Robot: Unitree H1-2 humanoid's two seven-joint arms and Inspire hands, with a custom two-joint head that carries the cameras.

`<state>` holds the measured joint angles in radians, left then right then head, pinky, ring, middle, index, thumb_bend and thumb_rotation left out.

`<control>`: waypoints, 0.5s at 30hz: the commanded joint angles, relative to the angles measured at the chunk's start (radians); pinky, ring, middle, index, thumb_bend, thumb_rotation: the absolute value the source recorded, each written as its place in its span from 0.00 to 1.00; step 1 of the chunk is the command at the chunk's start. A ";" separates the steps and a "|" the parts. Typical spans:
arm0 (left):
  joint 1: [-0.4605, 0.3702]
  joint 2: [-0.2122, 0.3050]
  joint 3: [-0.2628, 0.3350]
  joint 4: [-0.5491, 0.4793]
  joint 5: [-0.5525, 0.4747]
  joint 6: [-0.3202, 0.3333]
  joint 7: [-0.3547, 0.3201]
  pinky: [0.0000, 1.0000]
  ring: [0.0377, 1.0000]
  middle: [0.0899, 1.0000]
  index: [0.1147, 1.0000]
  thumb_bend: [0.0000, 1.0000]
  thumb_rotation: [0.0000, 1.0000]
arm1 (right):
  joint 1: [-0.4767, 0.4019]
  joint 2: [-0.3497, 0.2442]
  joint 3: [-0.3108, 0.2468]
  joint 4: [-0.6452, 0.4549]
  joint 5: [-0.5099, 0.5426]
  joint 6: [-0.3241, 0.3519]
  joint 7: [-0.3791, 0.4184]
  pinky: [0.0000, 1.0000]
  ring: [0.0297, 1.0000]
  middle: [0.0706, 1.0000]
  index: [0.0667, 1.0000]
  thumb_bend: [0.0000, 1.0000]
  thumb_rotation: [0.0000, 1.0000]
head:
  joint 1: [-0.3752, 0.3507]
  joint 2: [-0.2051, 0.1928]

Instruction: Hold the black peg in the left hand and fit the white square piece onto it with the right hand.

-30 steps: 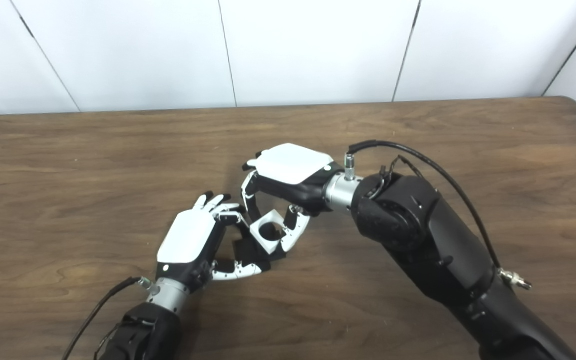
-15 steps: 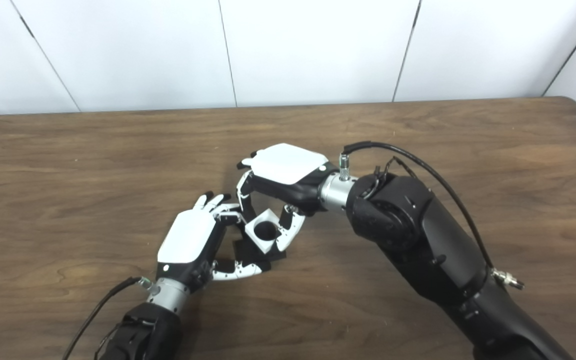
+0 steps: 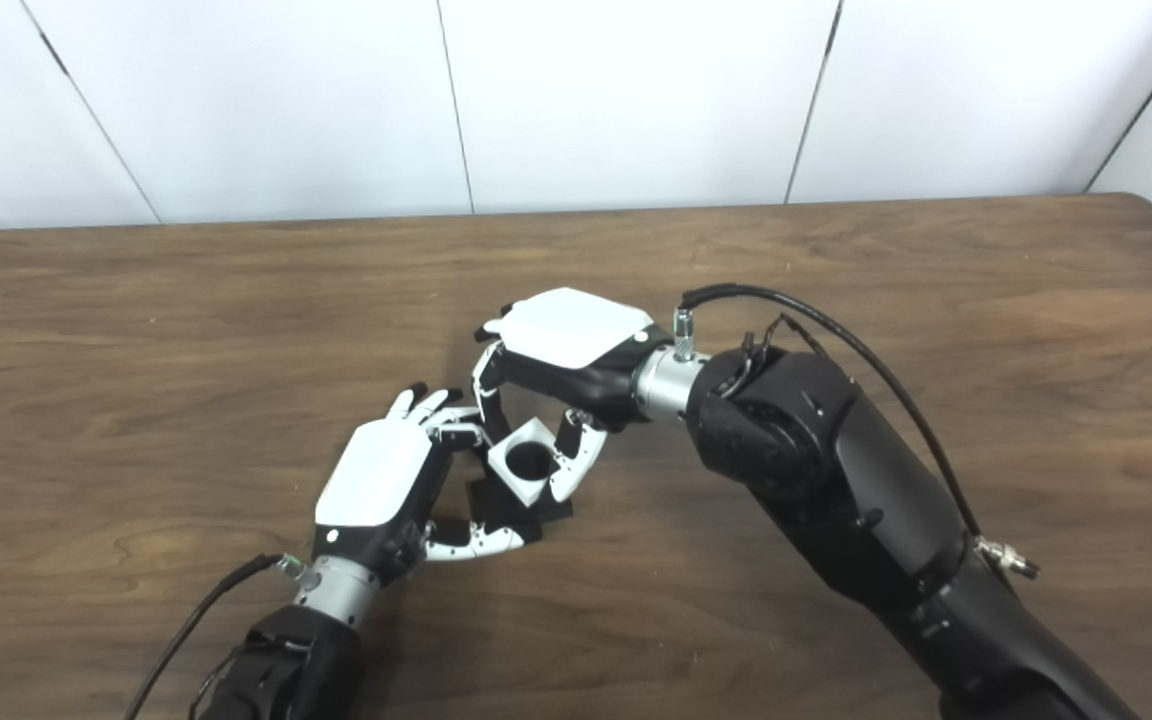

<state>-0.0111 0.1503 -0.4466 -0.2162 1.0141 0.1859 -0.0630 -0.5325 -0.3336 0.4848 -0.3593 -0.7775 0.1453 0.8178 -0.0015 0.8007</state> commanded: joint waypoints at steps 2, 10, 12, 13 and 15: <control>0.014 0.002 -0.020 0.013 0.010 0.007 -0.051 1.00 0.92 0.78 0.42 0.52 0.05 | -0.028 0.005 -0.016 0.001 -0.002 -0.027 -0.042 1.00 0.94 0.76 0.45 0.52 0.13 | -0.001 0.000; 0.016 0.007 -0.024 0.008 0.015 0.004 -0.051 1.00 0.91 0.77 0.42 0.52 0.05 | -0.030 0.007 -0.021 0.015 -0.003 -0.035 -0.054 1.00 0.95 0.76 0.45 0.52 0.13 | 0.000 0.006; 0.016 0.007 -0.024 0.008 0.015 0.006 -0.053 1.00 0.92 0.78 0.42 0.52 0.05 | -0.030 0.008 -0.019 0.016 -0.007 -0.036 -0.056 1.00 0.95 0.76 0.45 0.52 0.13 | 0.000 0.006; 0.016 0.006 -0.024 0.007 0.015 0.008 -0.055 1.00 0.92 0.78 0.42 0.52 0.05 | -0.029 0.010 -0.018 0.016 -0.008 -0.036 -0.057 1.00 0.95 0.76 0.45 0.52 0.13 | 0.000 0.006; 0.016 0.006 -0.024 0.007 0.014 0.009 -0.057 1.00 0.92 0.78 0.42 0.52 0.05 | -0.027 0.011 -0.017 0.017 -0.010 -0.035 -0.058 1.00 0.94 0.76 0.45 0.52 0.13 | 0.000 0.005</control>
<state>-0.0110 0.1510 -0.4492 -0.2188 1.0149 0.1885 -0.0655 -0.5299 -0.3303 0.4840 -0.3380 -0.7775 0.1242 0.7928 -0.0015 0.8053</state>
